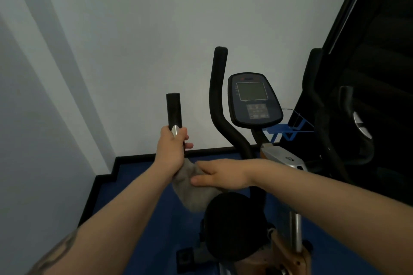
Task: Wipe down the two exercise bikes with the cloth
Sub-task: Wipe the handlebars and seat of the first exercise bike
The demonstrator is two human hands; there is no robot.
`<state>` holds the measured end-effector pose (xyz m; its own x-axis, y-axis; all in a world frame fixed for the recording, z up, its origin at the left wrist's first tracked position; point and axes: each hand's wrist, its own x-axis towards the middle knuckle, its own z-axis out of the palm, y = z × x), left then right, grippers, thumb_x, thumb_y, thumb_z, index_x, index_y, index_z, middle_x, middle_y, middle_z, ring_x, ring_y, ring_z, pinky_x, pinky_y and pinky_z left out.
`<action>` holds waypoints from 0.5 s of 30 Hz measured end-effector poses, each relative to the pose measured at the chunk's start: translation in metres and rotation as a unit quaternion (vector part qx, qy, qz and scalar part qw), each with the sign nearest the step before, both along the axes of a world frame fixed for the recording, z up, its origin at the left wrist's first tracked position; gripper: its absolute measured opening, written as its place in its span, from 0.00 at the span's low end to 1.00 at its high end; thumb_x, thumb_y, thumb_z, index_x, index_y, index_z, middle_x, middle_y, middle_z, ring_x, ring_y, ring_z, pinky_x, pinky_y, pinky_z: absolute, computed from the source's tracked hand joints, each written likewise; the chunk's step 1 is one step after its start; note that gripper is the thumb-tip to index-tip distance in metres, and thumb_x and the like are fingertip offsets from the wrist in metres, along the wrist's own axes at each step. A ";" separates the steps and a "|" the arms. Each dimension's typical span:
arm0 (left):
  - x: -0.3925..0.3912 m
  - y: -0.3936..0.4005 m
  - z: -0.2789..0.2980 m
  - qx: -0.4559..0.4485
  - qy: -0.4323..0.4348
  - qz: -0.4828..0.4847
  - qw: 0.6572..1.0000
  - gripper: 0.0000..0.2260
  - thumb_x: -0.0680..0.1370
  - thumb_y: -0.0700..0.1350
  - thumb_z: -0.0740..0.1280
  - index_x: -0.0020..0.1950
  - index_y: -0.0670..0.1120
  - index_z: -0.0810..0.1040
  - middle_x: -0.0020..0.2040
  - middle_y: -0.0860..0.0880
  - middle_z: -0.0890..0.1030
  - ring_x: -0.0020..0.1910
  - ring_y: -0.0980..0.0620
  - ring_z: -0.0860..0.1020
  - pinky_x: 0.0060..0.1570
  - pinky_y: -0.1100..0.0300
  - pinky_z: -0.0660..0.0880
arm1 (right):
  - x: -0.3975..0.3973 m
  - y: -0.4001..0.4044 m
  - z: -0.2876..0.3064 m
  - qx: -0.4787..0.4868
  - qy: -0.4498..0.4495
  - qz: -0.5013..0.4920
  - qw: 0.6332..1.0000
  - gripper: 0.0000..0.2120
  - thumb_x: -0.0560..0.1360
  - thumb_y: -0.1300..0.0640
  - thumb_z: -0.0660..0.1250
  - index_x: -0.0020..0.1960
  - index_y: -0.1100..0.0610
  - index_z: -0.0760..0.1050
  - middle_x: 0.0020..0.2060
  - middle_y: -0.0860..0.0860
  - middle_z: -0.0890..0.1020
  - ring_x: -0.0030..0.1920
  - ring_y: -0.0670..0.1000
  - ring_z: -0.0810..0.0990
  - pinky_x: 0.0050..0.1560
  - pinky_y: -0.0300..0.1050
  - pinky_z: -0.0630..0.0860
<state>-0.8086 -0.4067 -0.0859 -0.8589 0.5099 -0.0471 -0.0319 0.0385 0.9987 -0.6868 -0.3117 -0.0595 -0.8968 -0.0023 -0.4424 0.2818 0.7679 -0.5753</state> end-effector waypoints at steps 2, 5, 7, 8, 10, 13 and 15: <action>0.001 0.002 -0.001 -0.009 0.025 0.012 1.000 0.06 0.83 0.48 0.58 0.57 0.47 0.67 0.48 0.48 0.76 0.45 0.48 0.81 0.43 0.55 0.75 | 0.000 0.004 0.001 0.003 -0.011 0.010 1.000 0.20 0.80 0.39 0.57 0.61 0.52 0.72 0.56 0.51 0.78 0.55 0.50 0.77 0.56 0.46 0.71; 0.000 -0.001 -0.002 -0.025 0.054 0.006 0.998 0.06 0.83 0.48 0.58 0.56 0.47 0.66 0.47 0.48 0.76 0.40 0.50 0.80 0.34 0.64 0.74 | -0.013 -0.011 0.004 -0.031 -0.015 0.002 0.999 0.25 0.81 0.39 0.55 0.67 0.55 0.72 0.62 0.53 0.78 0.61 0.51 0.75 0.64 0.46 0.69; -0.001 -0.002 -0.002 -0.038 0.073 0.003 0.997 0.06 0.83 0.48 0.58 0.56 0.47 0.66 0.45 0.48 0.76 0.38 0.52 0.79 0.27 0.70 0.72 | -0.015 -0.015 0.003 -0.049 0.001 -0.009 0.999 0.25 0.81 0.40 0.55 0.68 0.56 0.72 0.63 0.53 0.77 0.62 0.51 0.75 0.64 0.44 0.68; -0.001 -0.003 -0.002 -0.039 0.074 0.000 0.997 0.06 0.83 0.48 0.58 0.56 0.46 0.66 0.45 0.48 0.76 0.37 0.52 0.79 0.26 0.70 0.71 | -0.011 -0.012 0.003 -0.034 0.010 0.006 0.999 0.24 0.81 0.40 0.55 0.67 0.55 0.72 0.61 0.52 0.77 0.60 0.50 0.75 0.61 0.43 0.68; -0.003 -0.003 0.001 -0.048 0.065 -0.013 0.997 0.07 0.83 0.49 0.59 0.56 0.46 0.65 0.45 0.47 0.75 0.36 0.52 0.78 0.29 0.67 0.72 | 0.001 0.002 0.003 0.018 0.007 0.058 0.998 0.21 0.80 0.40 0.58 0.66 0.53 0.69 0.56 0.49 0.77 0.55 0.47 0.76 0.55 0.43 0.68; -0.004 -0.004 0.001 -0.057 0.056 -0.015 0.997 0.07 0.83 0.49 0.59 0.56 0.47 0.65 0.45 0.48 0.75 0.37 0.52 0.78 0.33 0.63 0.71 | 0.008 0.012 0.002 0.079 -0.017 0.103 0.991 0.19 0.79 0.38 0.59 0.61 0.50 0.66 0.48 0.46 0.76 0.47 0.45 0.75 0.49 0.45 0.70; -0.002 -0.003 0.001 -0.054 0.060 -0.007 0.997 0.06 0.83 0.49 0.59 0.55 0.47 0.66 0.44 0.48 0.75 0.38 0.52 0.78 0.35 0.62 0.71 | -0.003 0.004 0.001 0.061 -0.006 0.095 0.994 0.19 0.79 0.38 0.58 0.59 0.51 0.68 0.46 0.44 0.75 0.46 0.42 0.74 0.48 0.42 0.69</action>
